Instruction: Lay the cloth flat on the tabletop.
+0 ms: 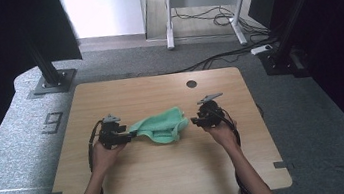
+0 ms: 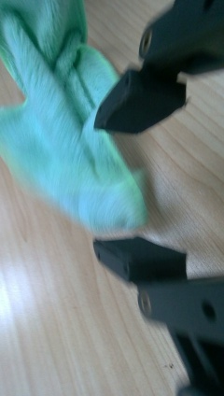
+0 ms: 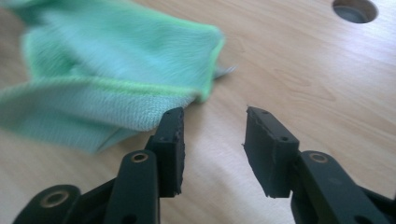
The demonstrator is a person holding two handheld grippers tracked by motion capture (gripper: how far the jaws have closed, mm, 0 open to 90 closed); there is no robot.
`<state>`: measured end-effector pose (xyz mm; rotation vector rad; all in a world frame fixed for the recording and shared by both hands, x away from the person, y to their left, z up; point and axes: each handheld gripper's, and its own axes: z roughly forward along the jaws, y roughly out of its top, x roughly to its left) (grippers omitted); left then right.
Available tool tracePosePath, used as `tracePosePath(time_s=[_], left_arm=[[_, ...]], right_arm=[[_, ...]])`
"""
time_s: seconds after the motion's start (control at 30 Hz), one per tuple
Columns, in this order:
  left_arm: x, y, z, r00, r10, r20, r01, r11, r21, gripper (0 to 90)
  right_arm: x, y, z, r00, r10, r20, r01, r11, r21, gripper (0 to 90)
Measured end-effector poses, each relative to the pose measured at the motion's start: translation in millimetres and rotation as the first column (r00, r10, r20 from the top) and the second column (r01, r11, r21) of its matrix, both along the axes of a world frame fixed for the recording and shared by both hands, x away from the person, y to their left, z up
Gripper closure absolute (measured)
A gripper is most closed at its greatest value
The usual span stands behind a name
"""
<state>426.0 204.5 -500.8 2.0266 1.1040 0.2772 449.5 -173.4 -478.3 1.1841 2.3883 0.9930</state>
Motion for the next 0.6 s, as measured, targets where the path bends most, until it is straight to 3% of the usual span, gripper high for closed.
tracePosePath(time_s=[0.13, 0.23, 0.33, 0.43, 0.53, 0.6], left_arm=[[-3.4, -3.2, 9.7, 0.9993, -0.007, 0.036, 0.007, 1.0000, 0.007, 29.7], [-3.2, -8.5, 11.8, 0.9989, -0.023, 0.041, 0.023, 0.9997, -0.002, 29.8], [-3.1, -18.0, 8.1, 0.9987, -0.034, 0.039, 0.034, 0.9994, 0.003, 29.1], [-2.3, -28.3, 0.9, 0.9986, -0.032, 0.041, 0.031, 0.9994, 0.017, 18.4], [0.1, -34.8, -4.2, 0.9987, -0.026, 0.044, 0.024, 0.9988, 0.043, 14.5], [3.9, -40.7, -7.5, 0.9988, -0.025, 0.043, 0.023, 0.9985, 0.050, 14.2]], right_arm=[[-11.2, 0.6, 6.0, 0.9997, 0.019, 0.015, -0.019, 0.999, 0.032, 53.3], [-20.0, 3.7, 9.8, 0.9985, 0.050, 0.021, -0.051, 0.997, 0.065, 51.2], [-27.8, 7.2, 7.1, 0.9973, 0.072, 0.011, -0.073, 0.994, 0.080, 50.8], [-42.0, 10.7, -2.6, 0.9950, 0.099, -0.015, -0.097, 0.990, 0.103, 50.6], [-48.3, 13.6, -5.8, 0.9932, 0.115, -0.018, -0.112, 0.987, 0.114, 50.4], [-56.7, 22.7, -8.3, 0.9875, 0.156, -0.019, -0.152, 0.979, 0.136, 49.6]])
